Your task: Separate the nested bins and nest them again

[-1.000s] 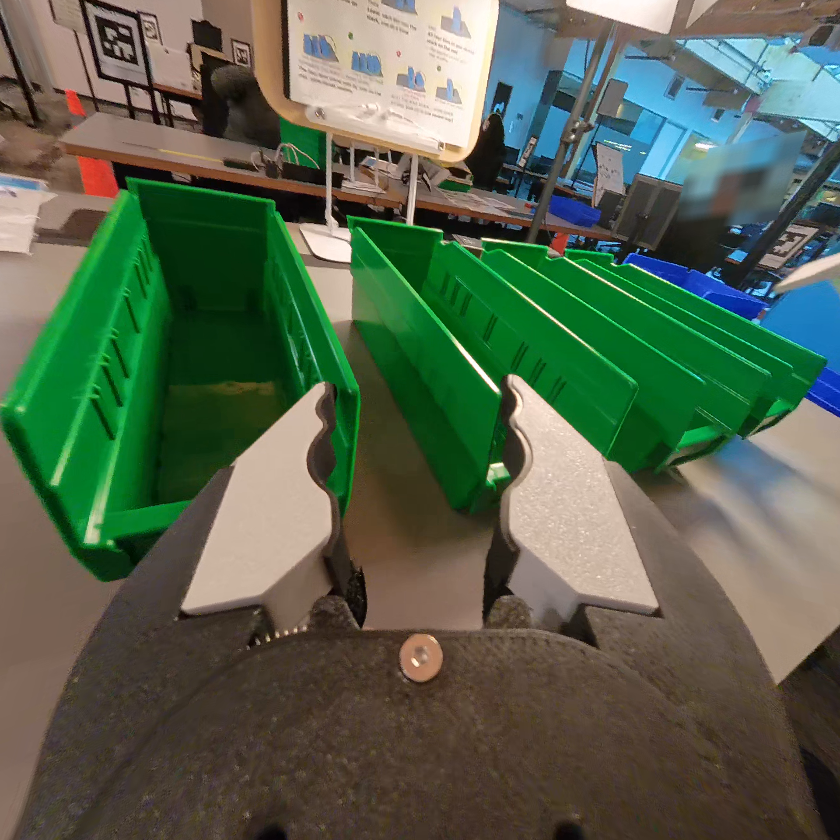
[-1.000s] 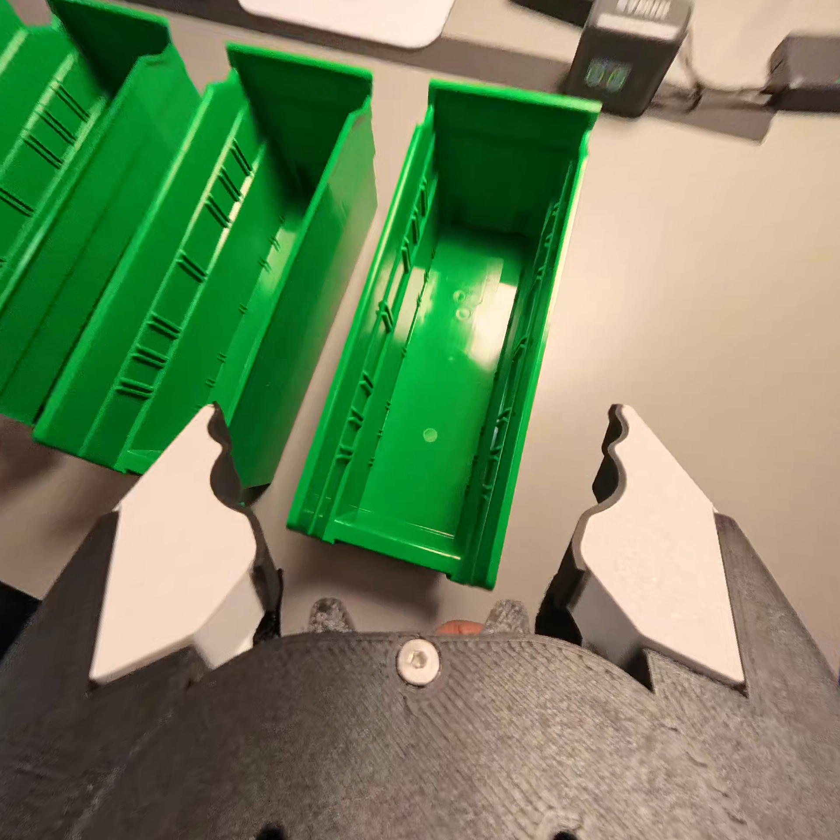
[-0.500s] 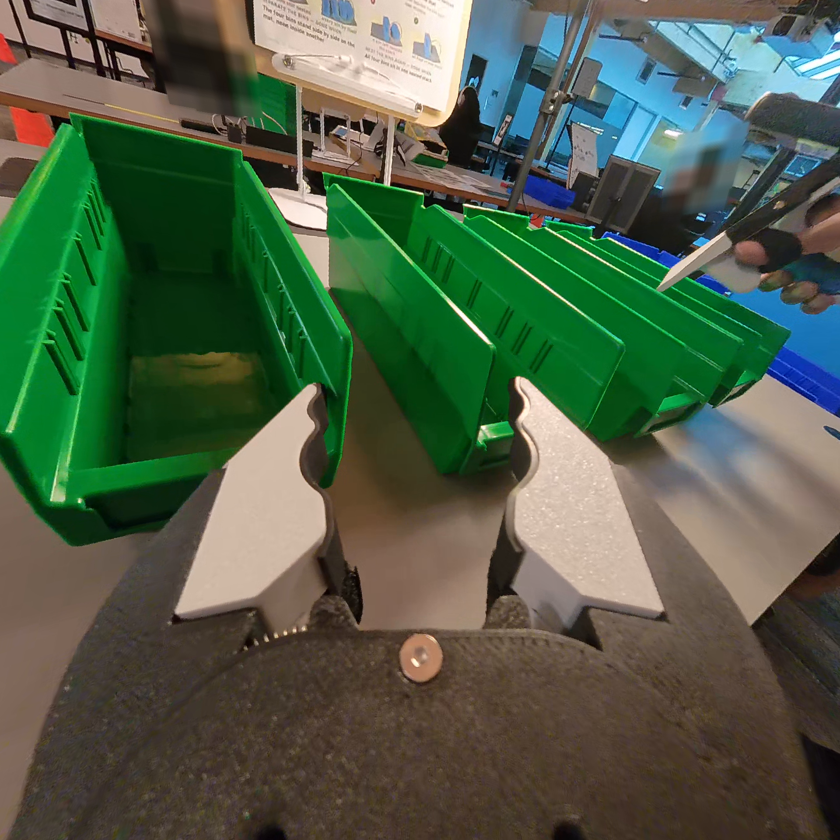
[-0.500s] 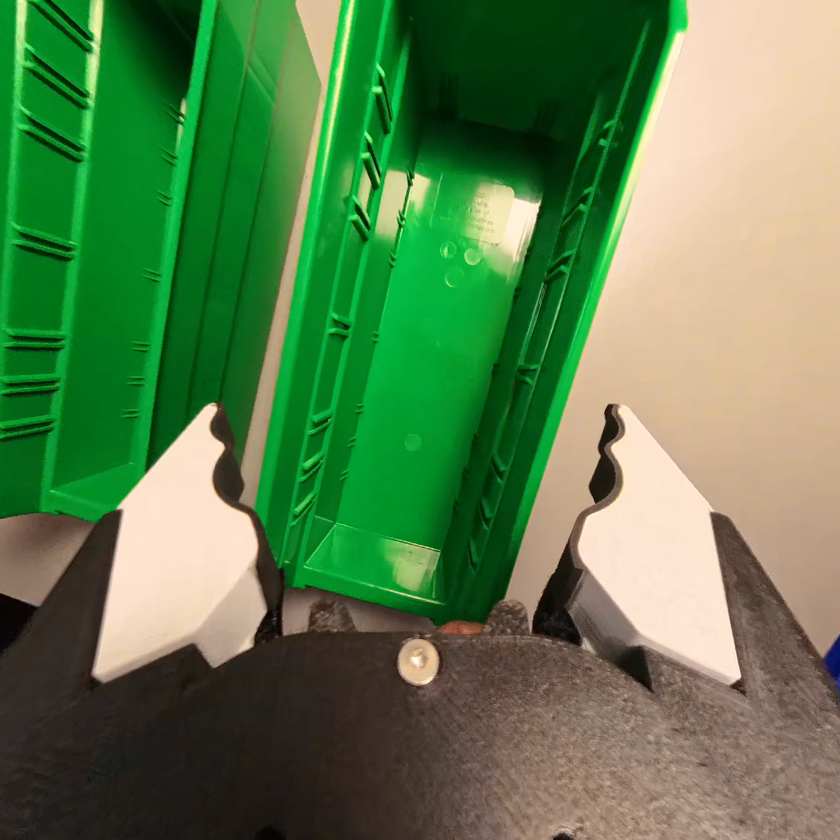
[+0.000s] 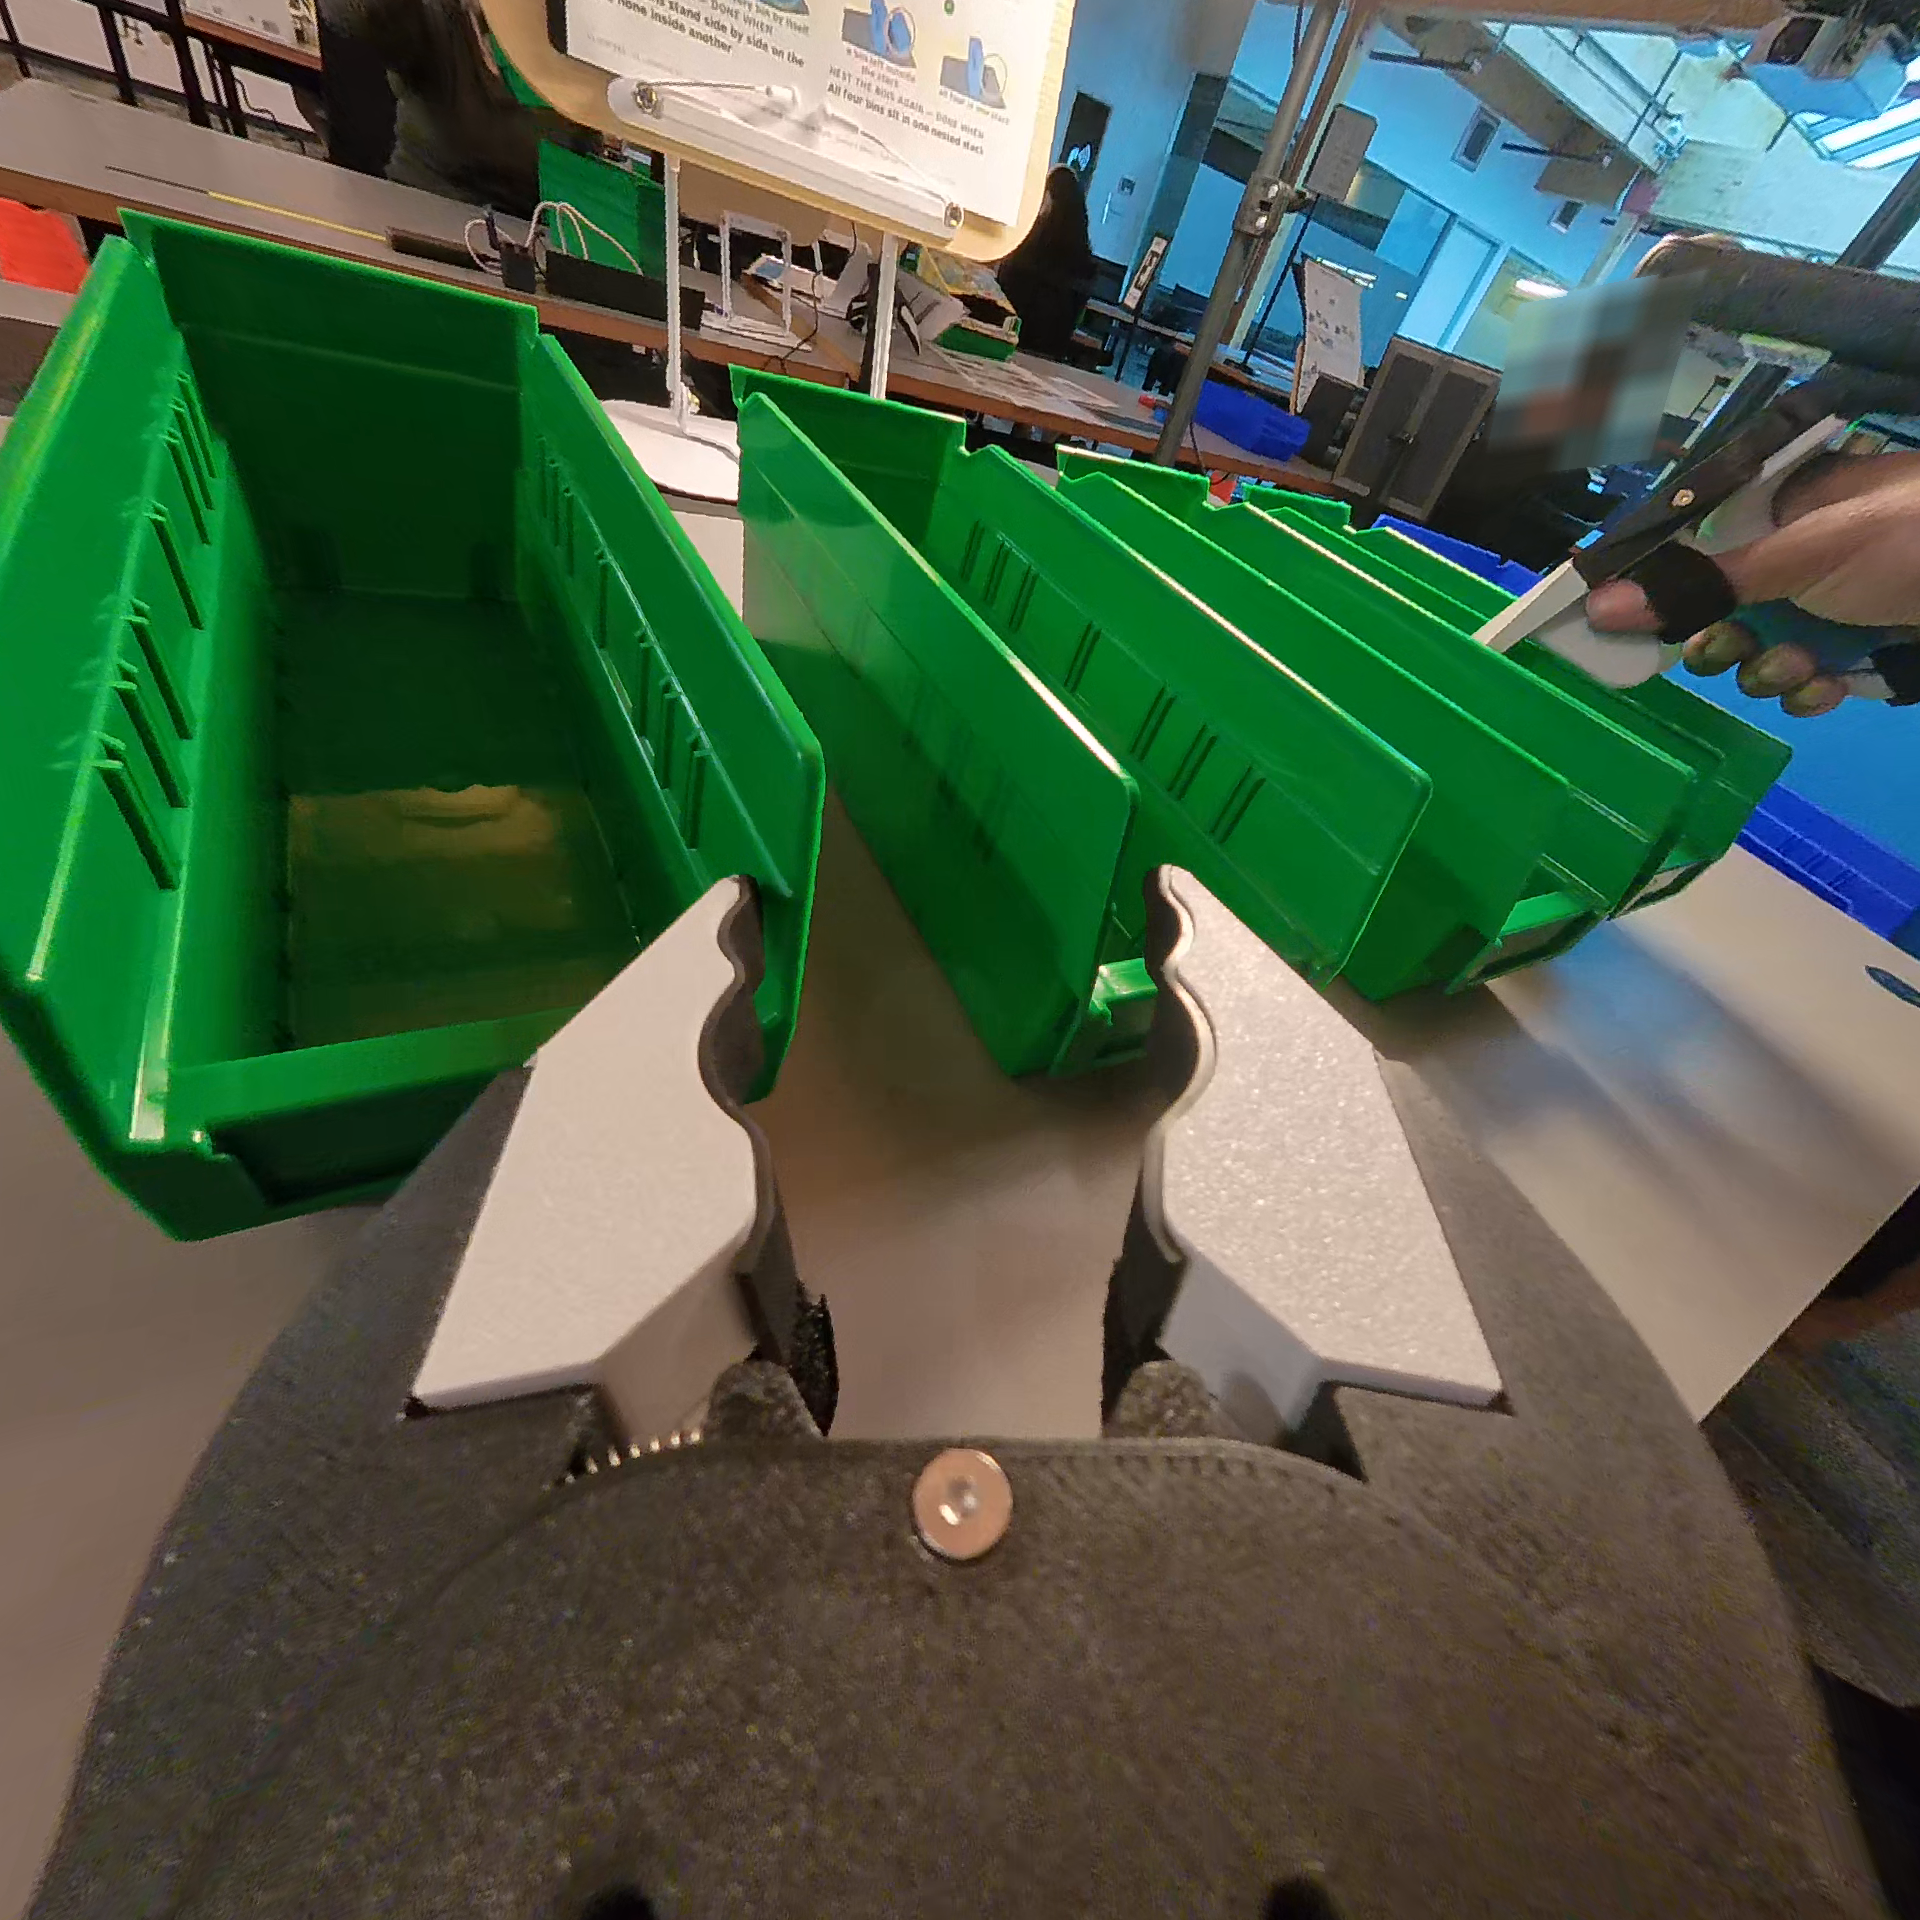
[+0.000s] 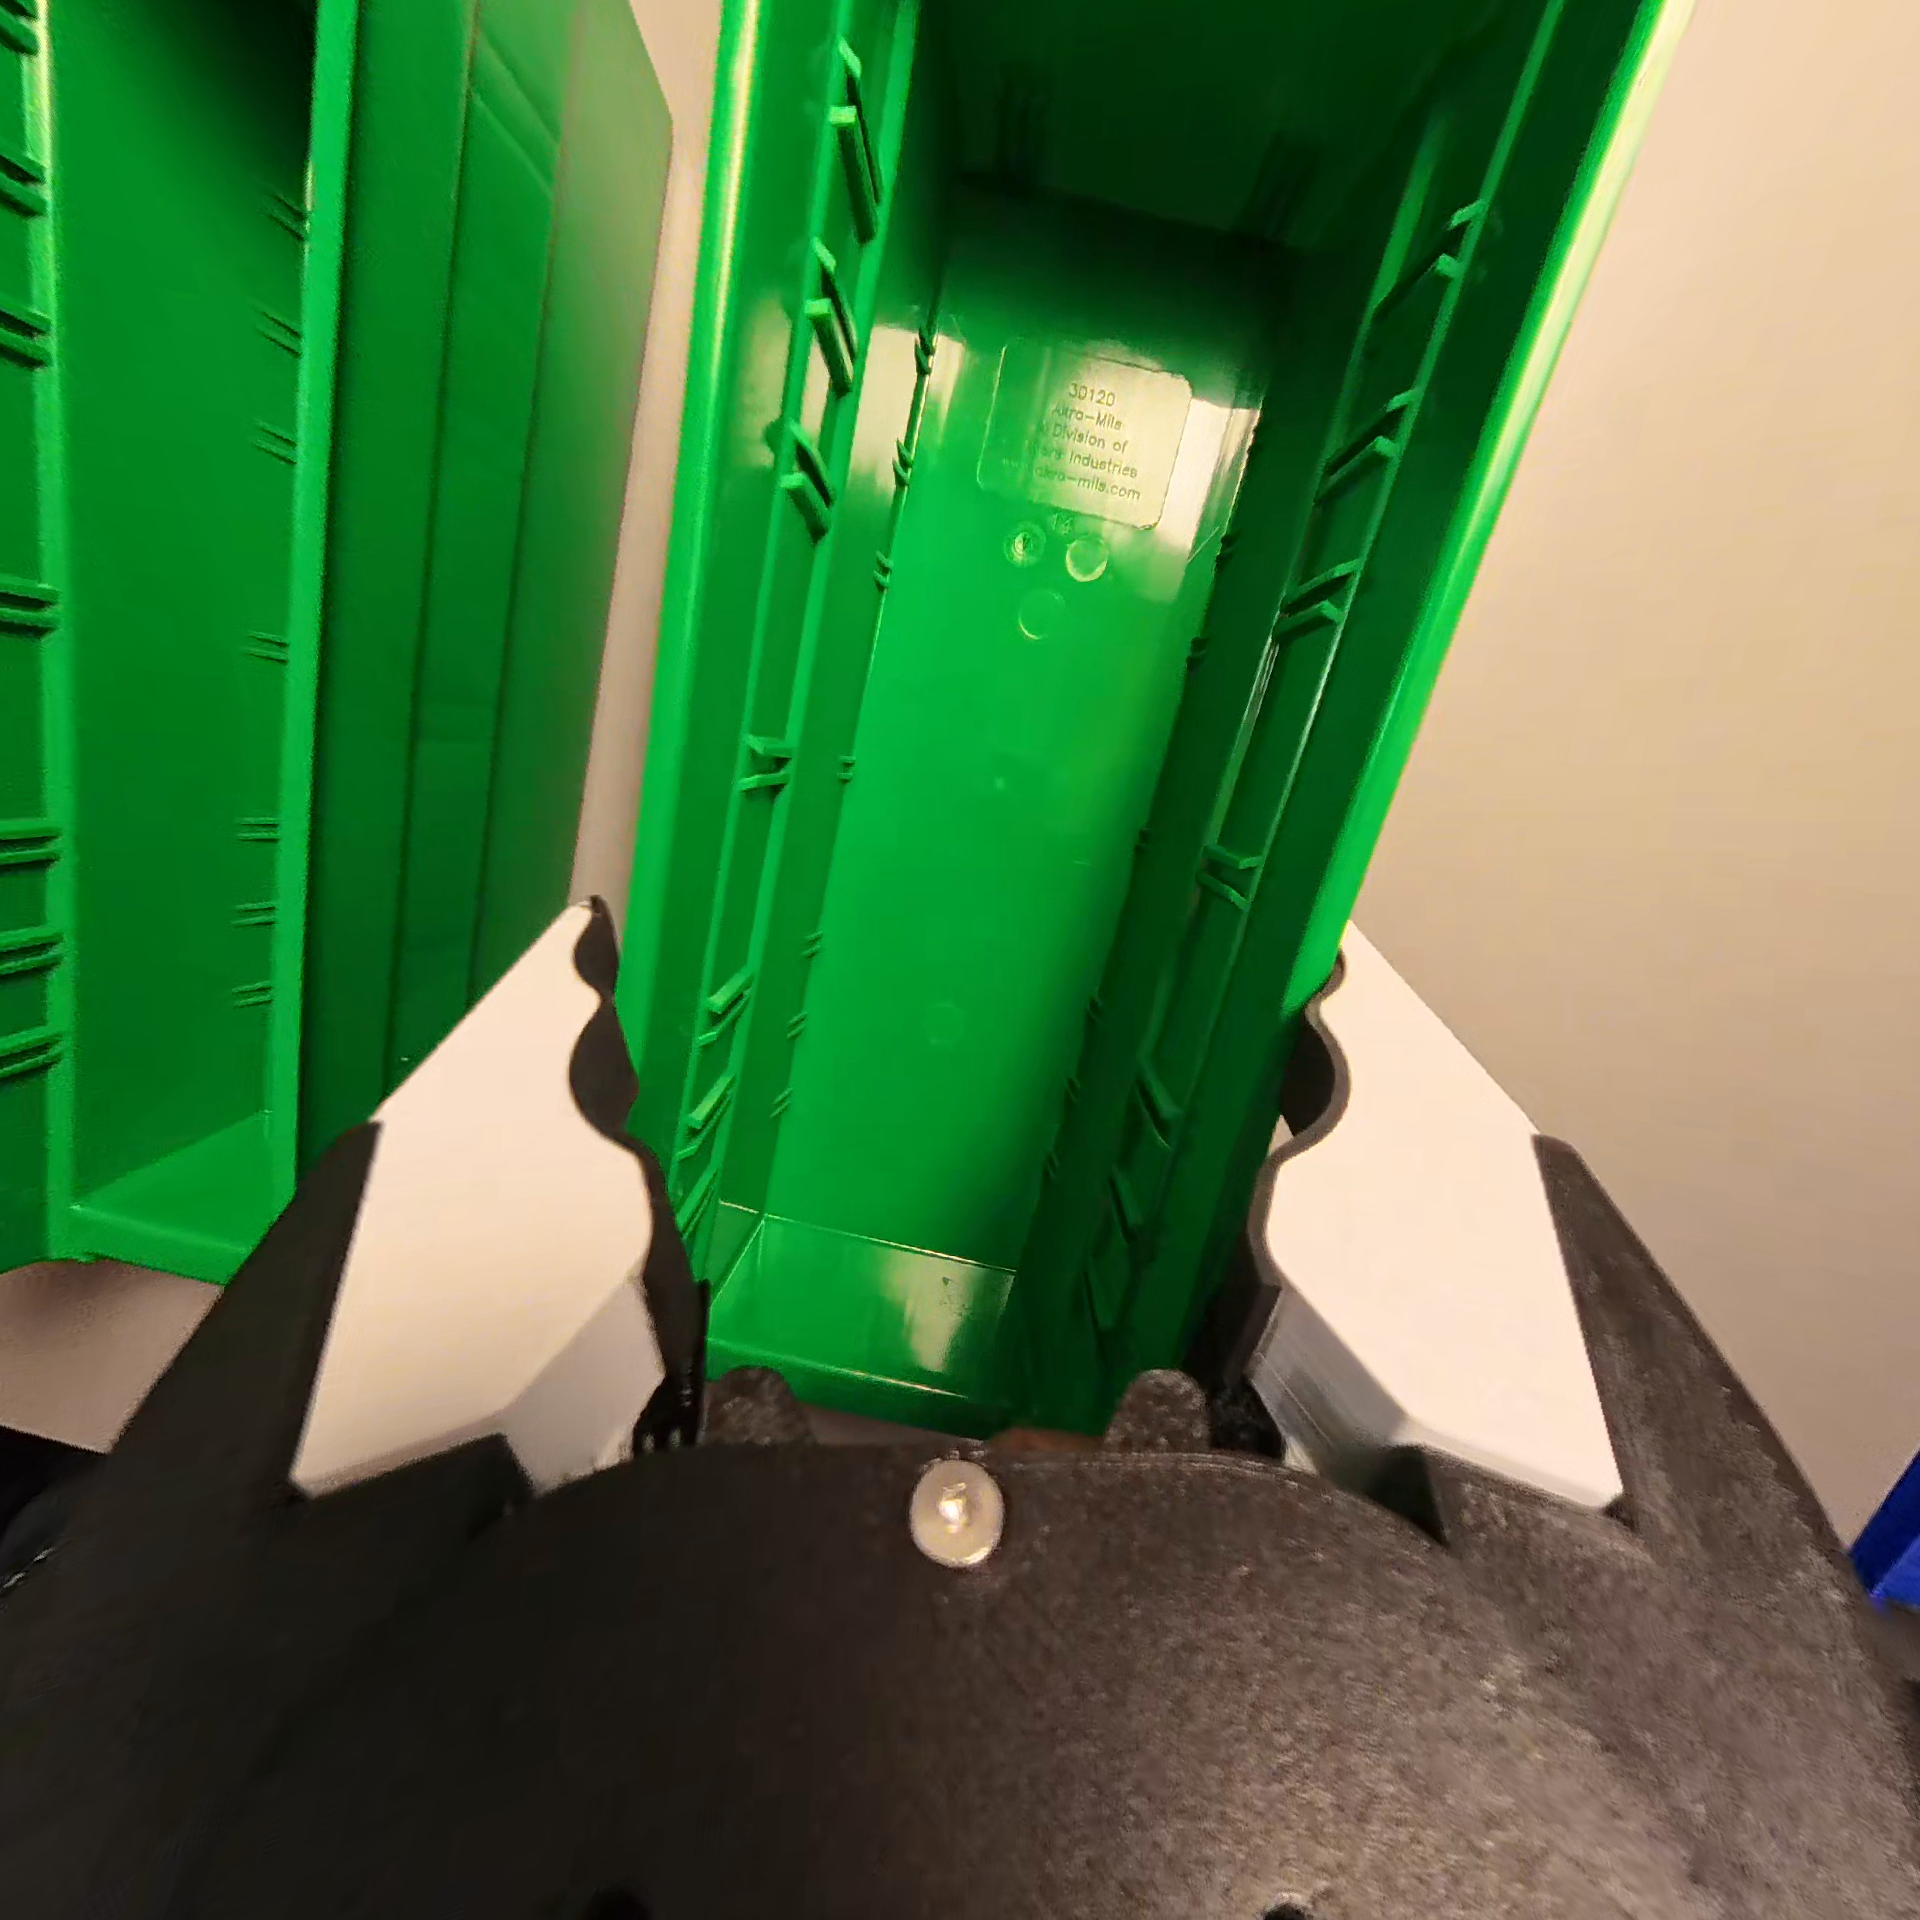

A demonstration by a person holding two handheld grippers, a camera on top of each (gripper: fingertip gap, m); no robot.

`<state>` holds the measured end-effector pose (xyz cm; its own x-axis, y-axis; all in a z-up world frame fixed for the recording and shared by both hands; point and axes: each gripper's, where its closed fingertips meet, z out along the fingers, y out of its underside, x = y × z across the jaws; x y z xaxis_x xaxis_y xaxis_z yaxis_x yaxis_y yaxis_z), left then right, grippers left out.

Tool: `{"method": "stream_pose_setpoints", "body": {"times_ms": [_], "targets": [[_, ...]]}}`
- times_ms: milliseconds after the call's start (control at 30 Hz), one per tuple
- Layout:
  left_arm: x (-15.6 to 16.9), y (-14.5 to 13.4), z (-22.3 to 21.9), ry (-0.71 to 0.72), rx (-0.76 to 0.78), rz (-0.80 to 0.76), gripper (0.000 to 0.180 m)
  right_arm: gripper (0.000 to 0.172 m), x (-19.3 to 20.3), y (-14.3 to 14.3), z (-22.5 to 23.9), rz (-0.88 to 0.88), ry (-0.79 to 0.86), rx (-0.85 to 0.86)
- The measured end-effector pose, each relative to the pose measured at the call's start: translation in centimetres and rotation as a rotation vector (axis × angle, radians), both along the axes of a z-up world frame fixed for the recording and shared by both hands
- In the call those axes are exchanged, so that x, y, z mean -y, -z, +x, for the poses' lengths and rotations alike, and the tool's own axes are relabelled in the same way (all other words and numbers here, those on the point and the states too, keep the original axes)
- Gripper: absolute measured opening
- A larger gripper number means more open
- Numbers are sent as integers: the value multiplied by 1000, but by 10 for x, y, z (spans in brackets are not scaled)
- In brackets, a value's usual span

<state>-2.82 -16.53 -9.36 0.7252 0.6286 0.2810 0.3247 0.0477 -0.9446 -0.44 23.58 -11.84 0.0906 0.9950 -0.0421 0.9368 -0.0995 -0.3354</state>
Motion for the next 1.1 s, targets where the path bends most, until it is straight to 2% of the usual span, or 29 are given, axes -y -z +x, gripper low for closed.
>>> {"method": "stream_pose_setpoints", "body": {"times_ms": [233, 633, 733, 967, 1100], "targets": [[0, 0, 0, 3, 4, 6, 72, 112, 1, -3, 1, -8, -5, -6], [0, 0, 1, 17, 21, 19, 70, 108, 1, -32, 10, -68, 3, -93], [0, 0, 0, 18, 23, 23, 70, 108, 9, -54, 10, -104, -7, -145], [0, 1, 0, 18, 33, 20, 69, 109, 47, -138, 2, -147, -63, -368], [0, 2, 0, 16, 37, 18, 68, 109, 76, -161, -6, -204, -82, -428]]}}
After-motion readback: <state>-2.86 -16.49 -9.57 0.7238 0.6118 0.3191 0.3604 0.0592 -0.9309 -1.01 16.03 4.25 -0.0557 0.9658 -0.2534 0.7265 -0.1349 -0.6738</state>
